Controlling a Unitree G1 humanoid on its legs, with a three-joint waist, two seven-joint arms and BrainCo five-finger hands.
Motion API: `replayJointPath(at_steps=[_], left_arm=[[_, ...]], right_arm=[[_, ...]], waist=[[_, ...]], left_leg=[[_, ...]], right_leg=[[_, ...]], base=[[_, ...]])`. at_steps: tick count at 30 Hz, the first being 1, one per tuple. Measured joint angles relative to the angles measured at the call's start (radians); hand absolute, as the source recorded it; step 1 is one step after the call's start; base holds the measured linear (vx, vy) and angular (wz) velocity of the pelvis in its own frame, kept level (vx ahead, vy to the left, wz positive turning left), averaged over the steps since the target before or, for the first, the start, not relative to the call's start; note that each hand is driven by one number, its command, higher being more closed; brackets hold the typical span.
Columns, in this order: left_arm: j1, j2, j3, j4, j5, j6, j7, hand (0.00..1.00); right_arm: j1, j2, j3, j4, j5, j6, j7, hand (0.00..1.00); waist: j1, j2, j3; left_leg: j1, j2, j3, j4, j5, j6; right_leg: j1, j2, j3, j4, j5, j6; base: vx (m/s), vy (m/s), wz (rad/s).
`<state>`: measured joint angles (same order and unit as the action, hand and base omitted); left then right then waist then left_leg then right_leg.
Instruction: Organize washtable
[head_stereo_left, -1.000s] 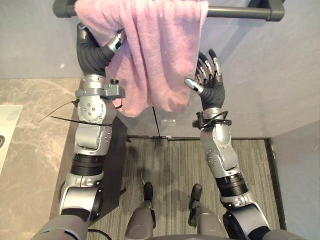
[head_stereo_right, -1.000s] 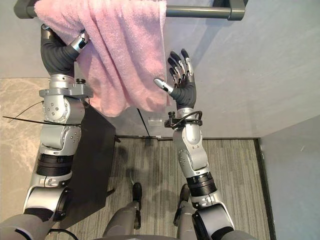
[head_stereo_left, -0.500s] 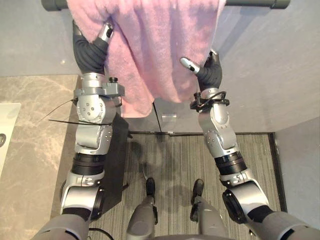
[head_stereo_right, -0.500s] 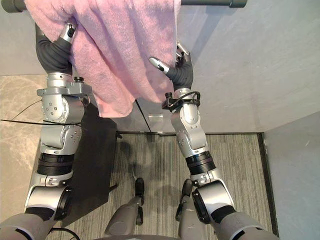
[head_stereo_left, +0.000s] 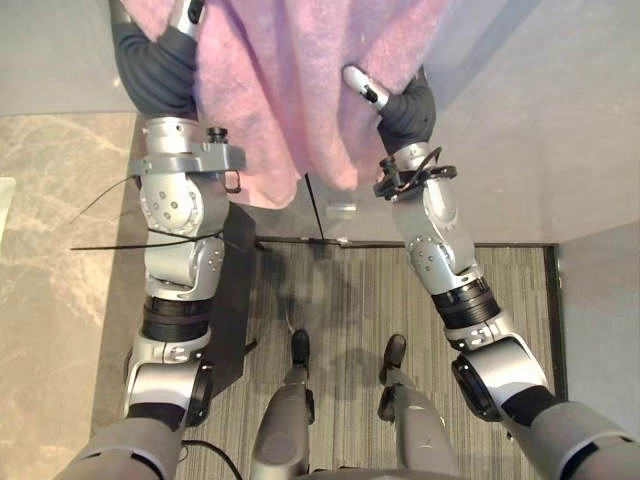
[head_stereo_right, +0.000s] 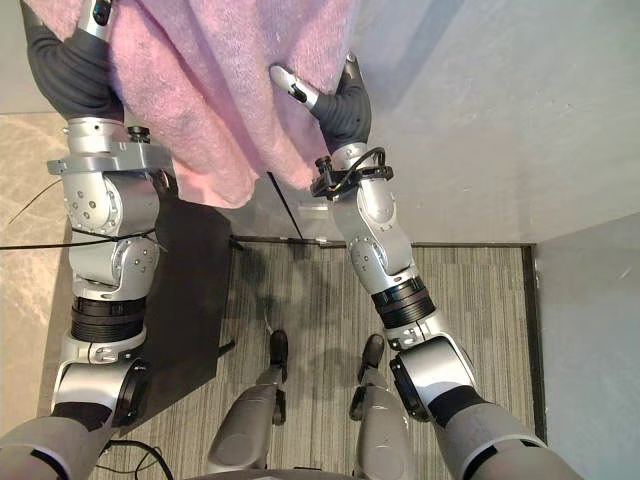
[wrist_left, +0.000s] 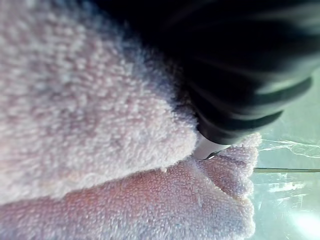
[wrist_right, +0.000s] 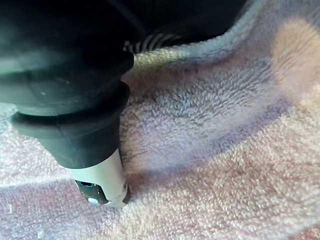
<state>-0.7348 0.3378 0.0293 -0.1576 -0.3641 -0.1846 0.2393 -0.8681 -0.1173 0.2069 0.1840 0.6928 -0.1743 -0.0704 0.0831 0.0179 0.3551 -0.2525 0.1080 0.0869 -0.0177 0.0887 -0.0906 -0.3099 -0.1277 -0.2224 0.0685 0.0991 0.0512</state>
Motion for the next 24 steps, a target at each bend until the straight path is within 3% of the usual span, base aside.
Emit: replayJointPath(at_steps=[8,13,24], left_arm=[[-0.025,0.0,0.0,0.001,0.003,-0.002,-0.004,1.0],[-0.044,0.002,0.011,0.003,0.008,-0.018,-0.02,1.0],[-0.072,0.011,0.057,0.013,0.015,-0.024,-0.021,1.0]], right_arm=[[-0.003,-0.059,-0.008,-0.013,0.007,-0.011,0.026,1.0],[-0.012,-0.077,-0.043,-0.017,0.007,-0.015,0.034,1.0],[-0.031,-0.097,-0.132,-0.031,0.055,-0.033,0.053,1.0]], waist=[[0.006,-0.006,0.004],[0.003,-0.029,0.02],[-0.018,-0.046,0.044]], left_leg=[[-0.023,0.004,-0.021,-0.003,0.017,-0.005],[-0.026,0.003,-0.029,-0.004,0.022,-0.004],[-0.031,-0.002,-0.024,-0.03,0.047,-0.002]], right_leg=[[-0.011,0.004,-0.02,-0.003,0.004,-0.001],[-0.011,0.004,-0.02,-0.008,0.014,-0.002],[-0.011,0.006,-0.012,-0.053,0.049,0.004]], base=[[0.0,-0.005,0.06],[0.0,0.0,0.0],[0.0,0.002,-0.01]])
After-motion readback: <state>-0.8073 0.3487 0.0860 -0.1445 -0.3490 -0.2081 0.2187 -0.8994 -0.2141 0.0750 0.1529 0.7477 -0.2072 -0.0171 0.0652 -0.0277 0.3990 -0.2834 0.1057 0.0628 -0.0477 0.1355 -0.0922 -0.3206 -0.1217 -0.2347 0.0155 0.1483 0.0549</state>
